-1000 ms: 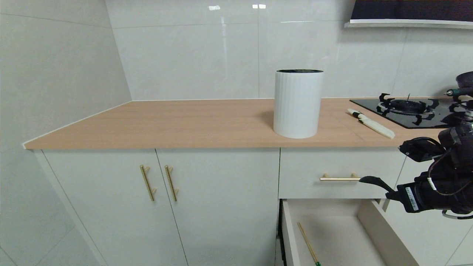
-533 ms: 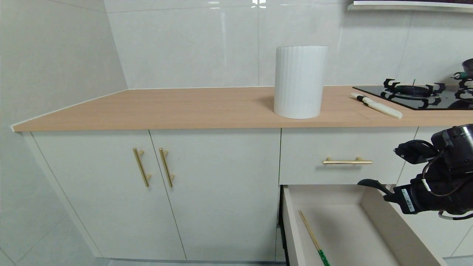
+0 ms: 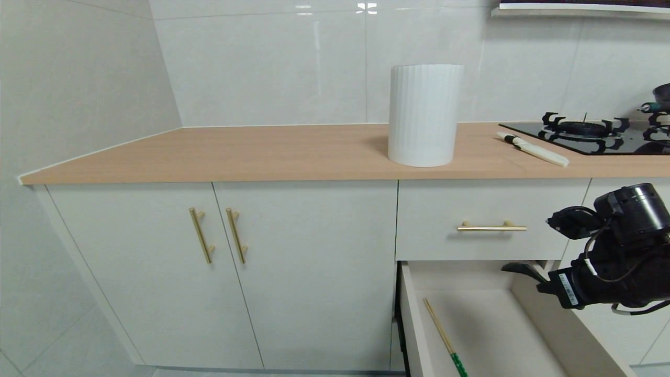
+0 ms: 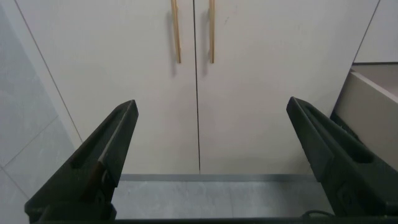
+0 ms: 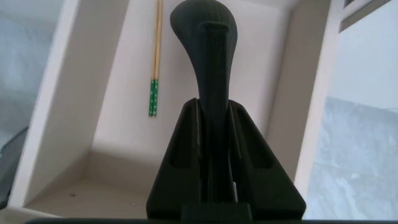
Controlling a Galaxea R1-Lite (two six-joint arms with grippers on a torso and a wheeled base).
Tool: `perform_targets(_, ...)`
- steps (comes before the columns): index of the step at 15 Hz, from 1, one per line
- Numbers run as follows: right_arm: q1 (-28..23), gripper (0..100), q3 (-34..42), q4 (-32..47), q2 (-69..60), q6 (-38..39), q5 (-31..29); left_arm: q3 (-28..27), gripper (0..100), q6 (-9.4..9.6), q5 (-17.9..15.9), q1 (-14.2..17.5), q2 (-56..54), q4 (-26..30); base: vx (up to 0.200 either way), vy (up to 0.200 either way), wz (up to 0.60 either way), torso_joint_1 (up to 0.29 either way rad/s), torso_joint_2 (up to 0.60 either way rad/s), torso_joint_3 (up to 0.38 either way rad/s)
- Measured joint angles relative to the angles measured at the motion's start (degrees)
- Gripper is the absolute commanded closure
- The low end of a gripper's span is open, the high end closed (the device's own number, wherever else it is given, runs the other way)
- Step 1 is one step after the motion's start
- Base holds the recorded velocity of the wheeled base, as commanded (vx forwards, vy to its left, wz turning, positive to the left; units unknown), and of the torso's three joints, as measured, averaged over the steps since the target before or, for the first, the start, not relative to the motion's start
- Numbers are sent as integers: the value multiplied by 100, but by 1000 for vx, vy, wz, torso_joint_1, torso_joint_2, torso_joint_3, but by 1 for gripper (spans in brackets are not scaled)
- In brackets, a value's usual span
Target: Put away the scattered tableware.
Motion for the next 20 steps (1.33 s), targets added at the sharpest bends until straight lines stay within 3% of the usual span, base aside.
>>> perform_targets(13, -7, 100, -124, -2131, 3189, 263, -184, 0, 0, 0, -2, 0, 0, 0, 0, 0, 0, 0, 0, 0)
perform_targets(20, 139, 100, -173, -2608, 4045, 260, -542, 0, 0, -2, -2, 0, 0, 0, 0, 0, 0, 0, 0, 0)
